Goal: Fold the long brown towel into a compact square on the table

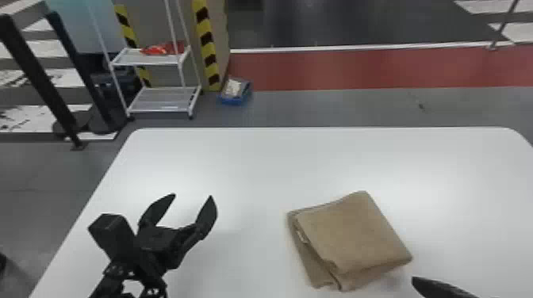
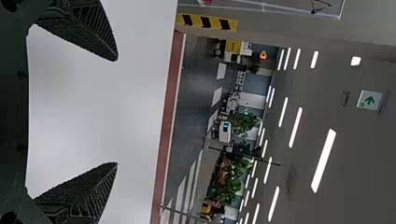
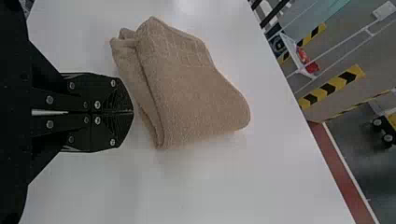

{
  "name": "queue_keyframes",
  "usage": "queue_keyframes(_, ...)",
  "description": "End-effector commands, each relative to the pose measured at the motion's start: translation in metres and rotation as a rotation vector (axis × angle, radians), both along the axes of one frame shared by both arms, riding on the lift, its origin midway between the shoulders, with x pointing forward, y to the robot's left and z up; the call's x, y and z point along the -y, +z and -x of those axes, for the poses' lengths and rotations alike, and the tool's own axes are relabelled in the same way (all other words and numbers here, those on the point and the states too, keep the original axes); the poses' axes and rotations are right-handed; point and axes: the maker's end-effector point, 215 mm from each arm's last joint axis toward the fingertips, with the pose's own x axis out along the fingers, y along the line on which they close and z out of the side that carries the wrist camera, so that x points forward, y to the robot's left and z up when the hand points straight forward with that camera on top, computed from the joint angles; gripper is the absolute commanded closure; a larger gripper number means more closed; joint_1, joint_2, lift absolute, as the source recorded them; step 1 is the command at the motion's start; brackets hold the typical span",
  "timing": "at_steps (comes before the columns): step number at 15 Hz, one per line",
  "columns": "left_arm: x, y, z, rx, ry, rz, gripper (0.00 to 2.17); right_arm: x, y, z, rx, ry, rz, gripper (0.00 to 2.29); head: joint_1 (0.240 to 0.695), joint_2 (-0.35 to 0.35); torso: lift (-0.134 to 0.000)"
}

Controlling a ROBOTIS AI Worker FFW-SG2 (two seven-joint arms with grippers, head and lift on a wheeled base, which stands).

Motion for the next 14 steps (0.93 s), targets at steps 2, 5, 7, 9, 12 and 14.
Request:
queue_keyframes(2, 0.006, -0.001, -0.001, 0.002, -0.012, 0.003, 0.08, 0.019, -0.02, -0.011, -0.108, -0.018, 0.032, 2.01, 0.695, 0.035, -0.124)
queue_keyframes(5, 0.003, -0.001, -0.001, 0.003, -0.011, -0.001, 0.08, 0.003, -0.036, -0.047, -0.15, 0.01, 0.085, 2.01, 0.695, 0.007, -0.124)
queue_keyframes(7, 0.0, -0.002, 0.0, 0.0, -0.005, -0.002, 0.08, -0.012, -0.038, -0.073, -0.146, 0.039, 0.1, 2.01, 0.695, 0.024, -0.124)
queue_keyframes(9, -0.003, -0.005, 0.002, -0.005, 0.0, -0.003, 0.08, -0.029, -0.038, -0.099, -0.14, 0.065, 0.115, 2.01, 0.695, 0.042, -0.124)
queue_keyframes(12, -0.001, -0.008, 0.003, -0.01, -0.004, -0.002, 0.08, -0.051, -0.042, -0.135, -0.118, 0.099, 0.148, 2.01, 0.695, 0.067, -0.124)
queue_keyframes(14, 0.0, -0.008, 0.003, -0.01, -0.007, -0.001, 0.08, -0.064, -0.035, -0.166, -0.062, 0.098, 0.16, 2.01, 0.695, 0.087, -0.124)
